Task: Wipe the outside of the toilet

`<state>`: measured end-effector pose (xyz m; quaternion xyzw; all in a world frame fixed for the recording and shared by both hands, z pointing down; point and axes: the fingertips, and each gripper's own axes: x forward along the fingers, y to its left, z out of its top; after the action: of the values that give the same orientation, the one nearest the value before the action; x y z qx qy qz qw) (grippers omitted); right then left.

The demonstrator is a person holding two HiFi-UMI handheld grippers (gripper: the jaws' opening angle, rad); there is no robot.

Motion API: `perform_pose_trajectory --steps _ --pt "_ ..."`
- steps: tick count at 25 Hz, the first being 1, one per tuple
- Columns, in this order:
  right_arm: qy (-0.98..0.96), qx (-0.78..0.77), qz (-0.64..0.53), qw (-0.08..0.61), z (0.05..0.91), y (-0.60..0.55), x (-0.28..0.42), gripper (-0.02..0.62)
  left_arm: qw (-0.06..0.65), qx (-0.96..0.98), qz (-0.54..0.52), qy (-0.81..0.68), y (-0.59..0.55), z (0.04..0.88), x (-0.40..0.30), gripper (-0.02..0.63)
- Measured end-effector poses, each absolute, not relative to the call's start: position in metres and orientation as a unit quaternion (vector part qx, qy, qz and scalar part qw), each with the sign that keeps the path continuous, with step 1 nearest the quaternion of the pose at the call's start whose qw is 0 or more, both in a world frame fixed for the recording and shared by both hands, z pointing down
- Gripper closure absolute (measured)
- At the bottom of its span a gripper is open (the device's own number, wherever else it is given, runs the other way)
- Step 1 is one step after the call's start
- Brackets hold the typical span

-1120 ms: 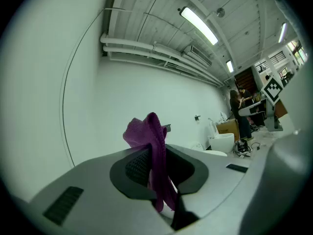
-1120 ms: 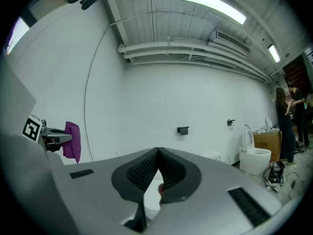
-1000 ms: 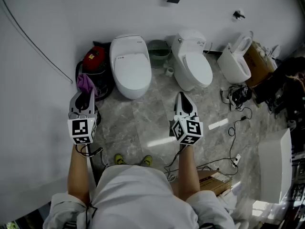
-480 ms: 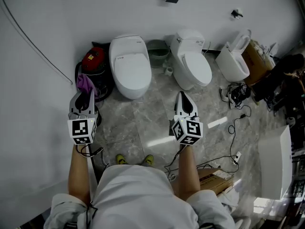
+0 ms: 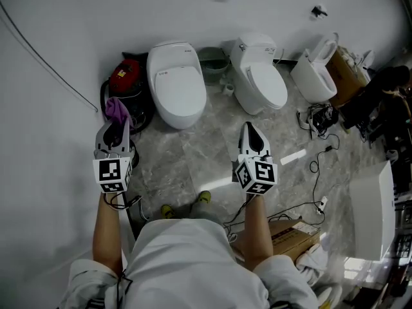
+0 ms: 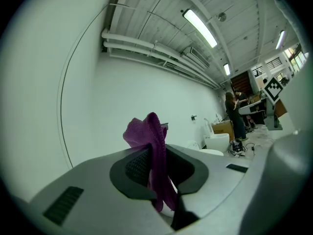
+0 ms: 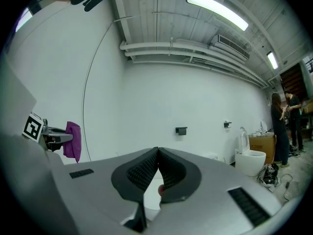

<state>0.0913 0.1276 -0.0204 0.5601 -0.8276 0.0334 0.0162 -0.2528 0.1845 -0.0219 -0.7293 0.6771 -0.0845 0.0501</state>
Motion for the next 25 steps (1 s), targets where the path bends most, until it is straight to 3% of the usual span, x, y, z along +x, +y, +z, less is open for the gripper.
perform_pose_trajectory --steps 11,25 --pt "-0.829 0.556 0.047 0.019 0.001 0.065 0.107 0.589 0.044 -0.728 -0.106 0.676 0.130 -0.003 -0.239 0.529" --pt "-0.861 0.504 0.060 0.022 0.023 -0.124 0.163 0.588 0.028 -0.692 -0.139 0.708 -0.019 0.020 -0.172 0.528"
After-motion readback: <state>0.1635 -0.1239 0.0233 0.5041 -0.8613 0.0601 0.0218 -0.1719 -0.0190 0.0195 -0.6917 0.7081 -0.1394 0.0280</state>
